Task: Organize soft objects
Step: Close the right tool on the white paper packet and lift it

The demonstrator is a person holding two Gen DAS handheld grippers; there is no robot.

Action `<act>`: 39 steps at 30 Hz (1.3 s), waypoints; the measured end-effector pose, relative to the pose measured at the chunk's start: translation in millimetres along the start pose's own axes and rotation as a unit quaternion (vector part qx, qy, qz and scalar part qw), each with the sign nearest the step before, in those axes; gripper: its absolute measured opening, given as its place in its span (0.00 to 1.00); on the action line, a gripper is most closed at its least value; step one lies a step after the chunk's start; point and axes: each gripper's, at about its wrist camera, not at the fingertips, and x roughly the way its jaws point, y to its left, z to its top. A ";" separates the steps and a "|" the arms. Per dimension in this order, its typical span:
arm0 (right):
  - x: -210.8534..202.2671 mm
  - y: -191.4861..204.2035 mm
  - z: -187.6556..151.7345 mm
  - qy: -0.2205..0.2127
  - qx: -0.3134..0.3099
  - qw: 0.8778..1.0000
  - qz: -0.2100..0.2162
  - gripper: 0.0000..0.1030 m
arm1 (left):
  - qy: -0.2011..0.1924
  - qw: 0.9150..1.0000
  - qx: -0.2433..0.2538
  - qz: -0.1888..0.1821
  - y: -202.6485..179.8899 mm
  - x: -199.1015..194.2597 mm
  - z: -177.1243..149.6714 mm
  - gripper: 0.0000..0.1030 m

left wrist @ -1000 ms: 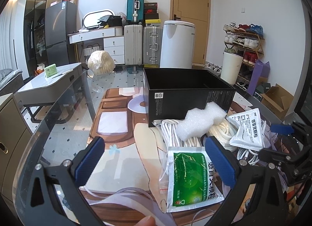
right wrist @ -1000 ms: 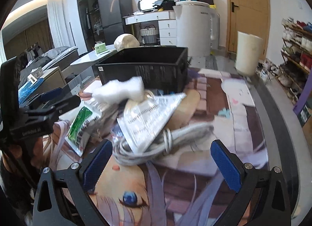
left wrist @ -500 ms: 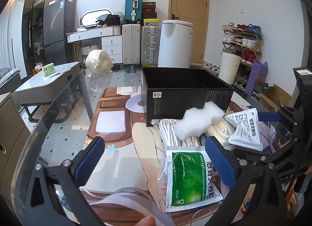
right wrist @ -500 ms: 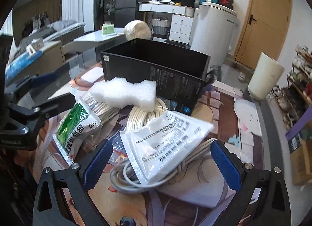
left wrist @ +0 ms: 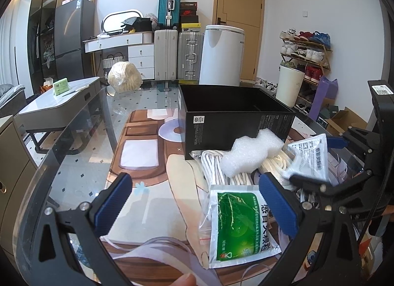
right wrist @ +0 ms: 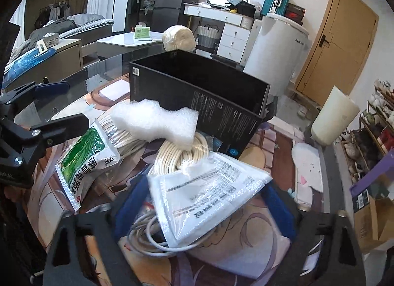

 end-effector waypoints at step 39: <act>15.1 -28.9 10.2 0.030 0.063 0.997 0.041 0.73 | 0.002 1.000 -0.002 -0.003 -0.1 1.0 0.8 1.00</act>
